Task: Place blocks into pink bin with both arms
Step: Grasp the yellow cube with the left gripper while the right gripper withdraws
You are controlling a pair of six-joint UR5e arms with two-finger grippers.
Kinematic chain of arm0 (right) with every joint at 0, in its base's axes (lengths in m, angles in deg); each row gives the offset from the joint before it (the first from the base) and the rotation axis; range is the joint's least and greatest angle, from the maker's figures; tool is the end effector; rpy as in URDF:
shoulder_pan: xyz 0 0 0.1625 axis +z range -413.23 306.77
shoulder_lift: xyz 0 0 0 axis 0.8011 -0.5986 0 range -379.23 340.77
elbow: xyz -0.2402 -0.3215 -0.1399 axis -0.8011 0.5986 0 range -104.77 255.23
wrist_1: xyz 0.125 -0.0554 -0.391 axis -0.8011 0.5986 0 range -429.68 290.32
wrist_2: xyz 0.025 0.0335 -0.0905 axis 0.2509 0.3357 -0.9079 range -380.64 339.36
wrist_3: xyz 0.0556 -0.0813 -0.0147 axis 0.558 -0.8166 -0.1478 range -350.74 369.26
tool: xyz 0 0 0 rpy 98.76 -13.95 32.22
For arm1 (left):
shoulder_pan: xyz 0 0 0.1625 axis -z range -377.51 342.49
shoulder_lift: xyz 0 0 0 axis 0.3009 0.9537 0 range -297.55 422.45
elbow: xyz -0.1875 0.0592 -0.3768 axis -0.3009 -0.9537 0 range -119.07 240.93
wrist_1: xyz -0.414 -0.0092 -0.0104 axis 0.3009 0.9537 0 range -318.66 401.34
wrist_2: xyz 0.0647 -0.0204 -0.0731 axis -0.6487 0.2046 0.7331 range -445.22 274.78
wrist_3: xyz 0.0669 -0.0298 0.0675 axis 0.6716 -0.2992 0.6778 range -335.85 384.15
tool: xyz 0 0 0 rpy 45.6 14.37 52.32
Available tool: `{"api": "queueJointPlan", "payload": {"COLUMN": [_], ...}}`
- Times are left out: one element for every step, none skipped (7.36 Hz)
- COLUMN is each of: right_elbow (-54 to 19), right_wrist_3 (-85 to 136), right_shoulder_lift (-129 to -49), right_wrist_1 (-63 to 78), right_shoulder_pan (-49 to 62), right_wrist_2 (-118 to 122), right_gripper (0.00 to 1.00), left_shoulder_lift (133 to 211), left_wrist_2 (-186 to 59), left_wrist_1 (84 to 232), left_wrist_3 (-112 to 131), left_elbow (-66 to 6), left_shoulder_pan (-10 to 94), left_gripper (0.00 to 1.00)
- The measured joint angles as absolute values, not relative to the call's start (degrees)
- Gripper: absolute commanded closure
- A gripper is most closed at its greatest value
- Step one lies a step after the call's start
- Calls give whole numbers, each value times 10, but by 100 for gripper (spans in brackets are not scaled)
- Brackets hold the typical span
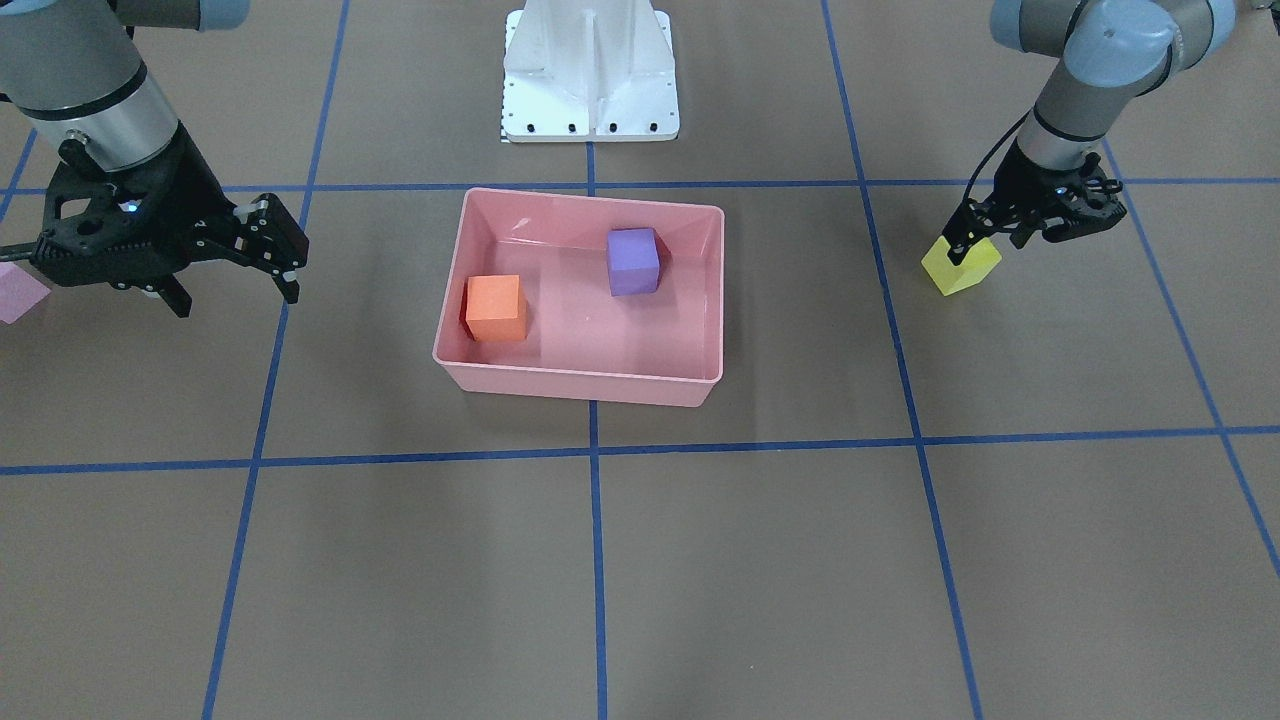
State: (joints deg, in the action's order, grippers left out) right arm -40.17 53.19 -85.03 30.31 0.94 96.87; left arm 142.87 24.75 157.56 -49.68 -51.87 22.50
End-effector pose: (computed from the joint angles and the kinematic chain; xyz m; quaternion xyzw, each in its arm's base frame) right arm -0.2579 -0.5063 0.2560 0.1091 -0.3827 -0.0158 0.9173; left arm 0.2790 -0.3638 0.5008 0.0125 0.3700 -0.1342 0.9192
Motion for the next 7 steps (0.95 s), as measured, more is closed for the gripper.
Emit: {"api": "queueJointPlan", "payload": {"right_elbow": [-402, -402, -403, -404, -404, -404, -405], "right_wrist_3": [529, 527, 527, 526, 525, 525, 525], "right_shoulder_lift": [-855, -859, -863, -867, -868, -870, -872], "right_wrist_1": [300, 298, 298, 297, 297, 297, 297], "right_shoulder_pan": [10, 11, 11, 11, 11, 11, 11], "right_wrist_2": [969, 968, 966, 966, 965, 965, 965], "right_gripper": [0, 0, 0, 0, 0, 0, 0], "left_shoulder_lift": [1428, 1429, 1429, 1430, 1430, 1431, 1432], "left_wrist_2": [243, 237, 234, 232, 226, 218, 214], "left_wrist_1": [1575, 1575, 1575, 1575, 1576, 1576, 1576], "left_wrist_3": [-497, -497, -496, -496, -496, -496, -495], "left_elbow": [-514, -508, -504, -503, -502, -502, -505], "left_shoulder_pan": [217, 209, 202, 197, 190, 183, 179], "left_gripper": [3, 13, 24, 39, 57, 71, 77]}}
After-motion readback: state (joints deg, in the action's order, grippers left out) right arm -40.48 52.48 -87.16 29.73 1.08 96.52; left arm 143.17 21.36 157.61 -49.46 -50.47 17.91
